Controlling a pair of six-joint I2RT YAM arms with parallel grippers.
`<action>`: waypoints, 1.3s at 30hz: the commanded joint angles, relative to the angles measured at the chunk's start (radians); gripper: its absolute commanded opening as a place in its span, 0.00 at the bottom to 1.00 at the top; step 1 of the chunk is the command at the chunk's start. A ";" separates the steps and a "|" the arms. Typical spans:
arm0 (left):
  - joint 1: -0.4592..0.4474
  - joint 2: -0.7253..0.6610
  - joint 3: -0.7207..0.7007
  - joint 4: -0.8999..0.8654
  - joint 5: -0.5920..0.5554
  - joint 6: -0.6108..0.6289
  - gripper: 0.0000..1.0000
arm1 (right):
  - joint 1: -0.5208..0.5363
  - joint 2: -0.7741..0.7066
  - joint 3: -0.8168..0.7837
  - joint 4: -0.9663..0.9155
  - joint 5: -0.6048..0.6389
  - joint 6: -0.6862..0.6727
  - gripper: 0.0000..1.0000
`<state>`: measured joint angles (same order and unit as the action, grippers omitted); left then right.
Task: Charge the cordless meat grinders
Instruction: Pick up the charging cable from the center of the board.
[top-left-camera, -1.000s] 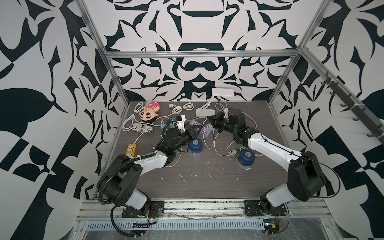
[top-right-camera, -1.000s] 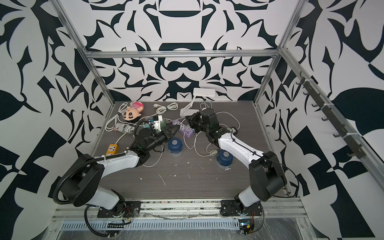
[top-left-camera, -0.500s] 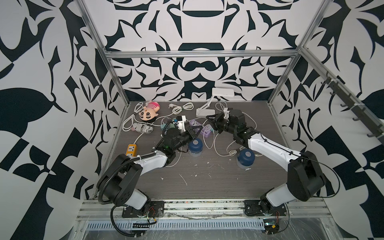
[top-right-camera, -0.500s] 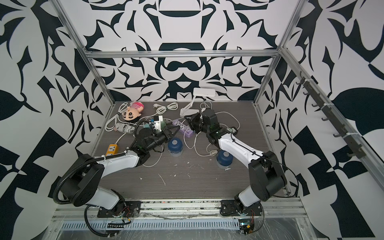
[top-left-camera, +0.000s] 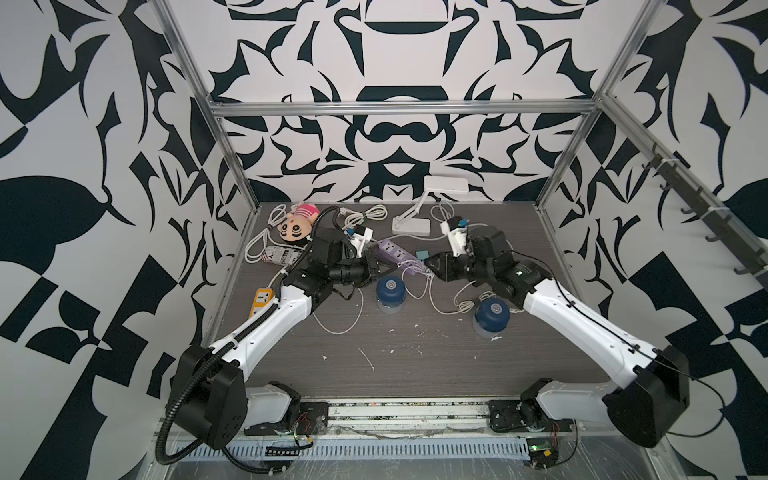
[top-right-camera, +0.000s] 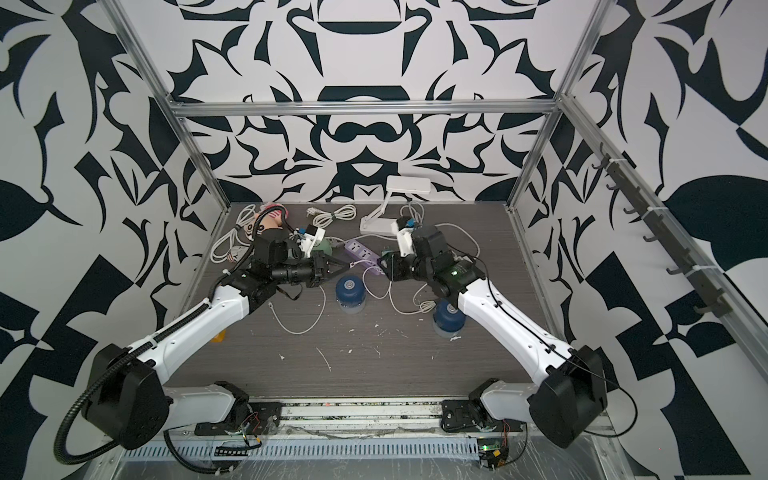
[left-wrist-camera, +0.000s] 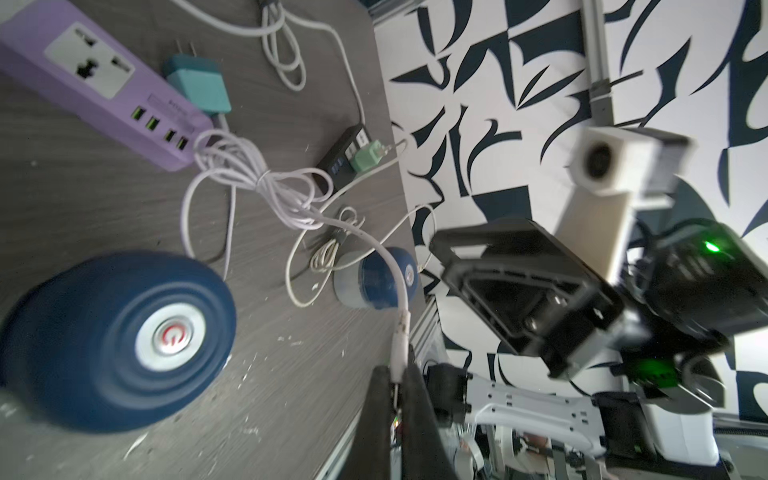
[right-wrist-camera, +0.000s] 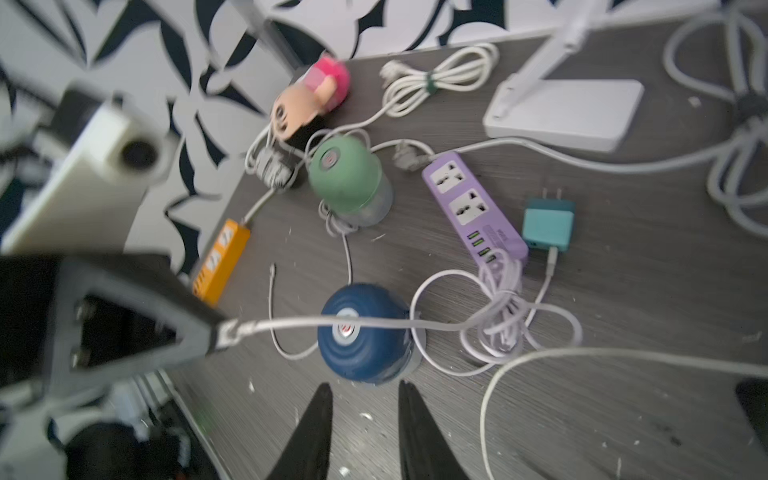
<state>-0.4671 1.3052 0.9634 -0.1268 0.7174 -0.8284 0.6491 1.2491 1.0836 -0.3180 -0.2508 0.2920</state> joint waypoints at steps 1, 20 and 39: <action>0.004 0.006 0.061 -0.356 0.142 0.191 0.00 | 0.156 -0.085 -0.056 0.008 0.136 -0.391 0.30; 0.007 -0.023 0.059 -0.553 0.201 0.328 0.00 | 0.207 -0.047 -0.032 -0.071 -0.050 -0.703 0.36; 0.006 -0.023 0.065 -0.562 0.203 0.336 0.00 | 0.227 0.070 0.058 -0.134 -0.124 -0.721 0.23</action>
<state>-0.4610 1.3041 1.0084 -0.6571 0.8993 -0.5152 0.8684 1.3304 1.0943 -0.4305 -0.3553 -0.4149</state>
